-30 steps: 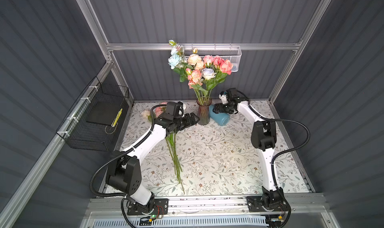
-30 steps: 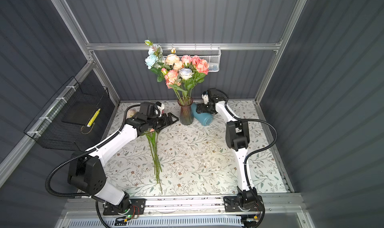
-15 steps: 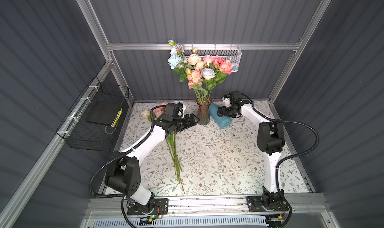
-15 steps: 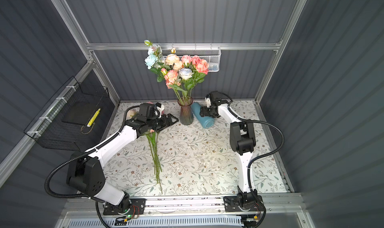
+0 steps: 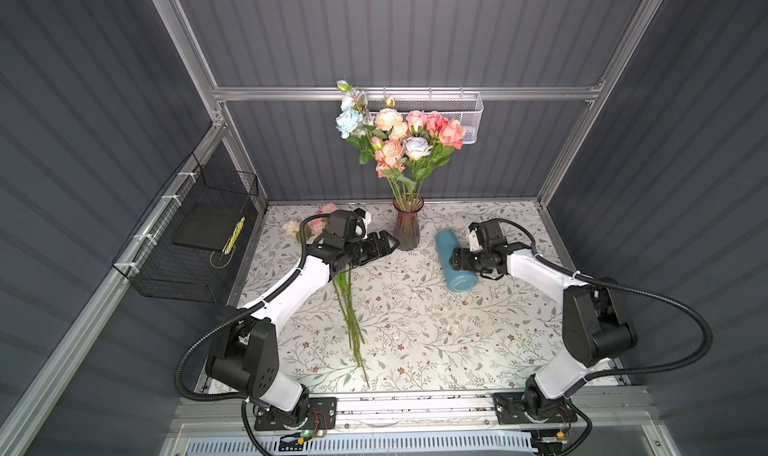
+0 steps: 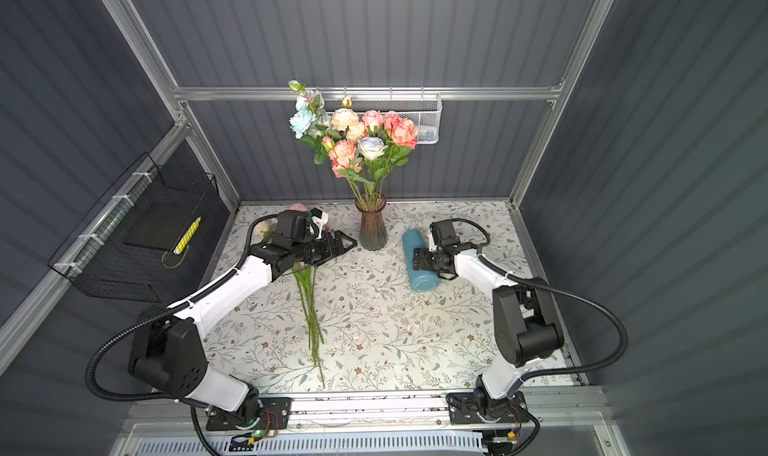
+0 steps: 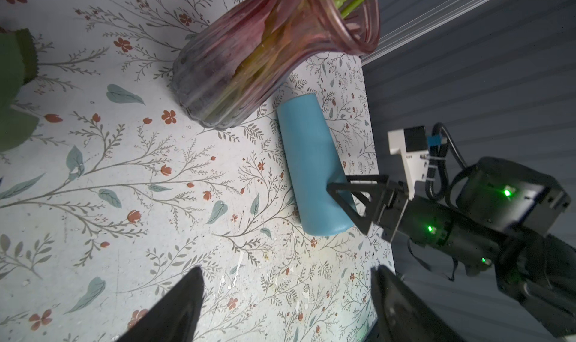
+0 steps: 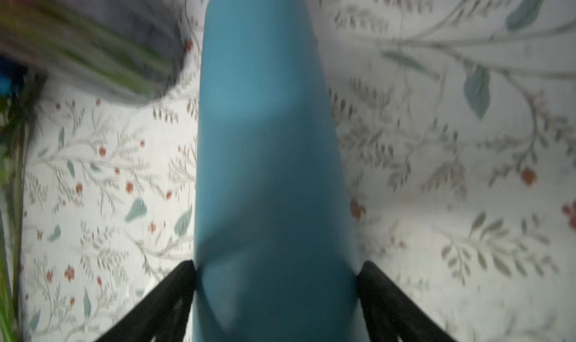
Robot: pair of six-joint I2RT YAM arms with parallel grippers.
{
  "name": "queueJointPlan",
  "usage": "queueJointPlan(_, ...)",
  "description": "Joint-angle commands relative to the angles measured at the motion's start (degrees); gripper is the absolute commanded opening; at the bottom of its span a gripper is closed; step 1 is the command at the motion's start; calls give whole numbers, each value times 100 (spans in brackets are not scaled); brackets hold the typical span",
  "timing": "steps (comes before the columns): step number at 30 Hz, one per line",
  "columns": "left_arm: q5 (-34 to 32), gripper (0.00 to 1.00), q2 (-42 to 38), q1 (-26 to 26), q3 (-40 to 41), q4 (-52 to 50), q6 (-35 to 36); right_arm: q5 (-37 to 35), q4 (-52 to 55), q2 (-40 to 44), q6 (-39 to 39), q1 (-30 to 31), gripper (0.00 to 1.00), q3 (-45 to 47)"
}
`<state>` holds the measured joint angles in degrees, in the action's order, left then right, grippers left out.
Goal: Arrange flowers in a vase
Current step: Move the vase to the center of the table, then adjust the vase at the center of the table.
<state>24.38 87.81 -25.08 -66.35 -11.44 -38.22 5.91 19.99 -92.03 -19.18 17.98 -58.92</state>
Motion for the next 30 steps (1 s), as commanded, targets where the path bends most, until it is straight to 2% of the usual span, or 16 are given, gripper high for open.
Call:
queueJointPlan(1, 313, 86, -57, -32, 334, 267, -109, 22, 1305, 354, -329, 292, 92, 600)
queueJointPlan(3, 432, 86, 61, -82, 475, 397, -151, 132, 1373, 541, -365, 291, 99, 515)
queueJointPlan(6, 447, 86, 318, -358, 550, 536, -162, 22, 1461, 430, -344, 294, 99, -5)
queueJointPlan(12, 328, 85, 1045, -1103, 348, 731, -205, -451, 1900, -824, -136, 285, 99, -1343)
queueJointPlan(16, 419, 84, 1379, -1148, 411, 867, -266, -614, 2305, -1672, -38, 218, 99, -2183)
queueJointPlan(23, 403, 84, 1560, -1148, 550, 1056, -278, -572, 2761, -2670, 63, 189, 99, -3250)
queueJointPlan(26, 401, 84, 1579, -1148, 570, 1048, -263, -401, 2940, -2993, 107, 162, 93, -3505)
queueJointPlan(30, 402, 83, 1593, -1148, 544, 1004, -230, -159, 2848, -2996, 110, 112, 77, -3442)
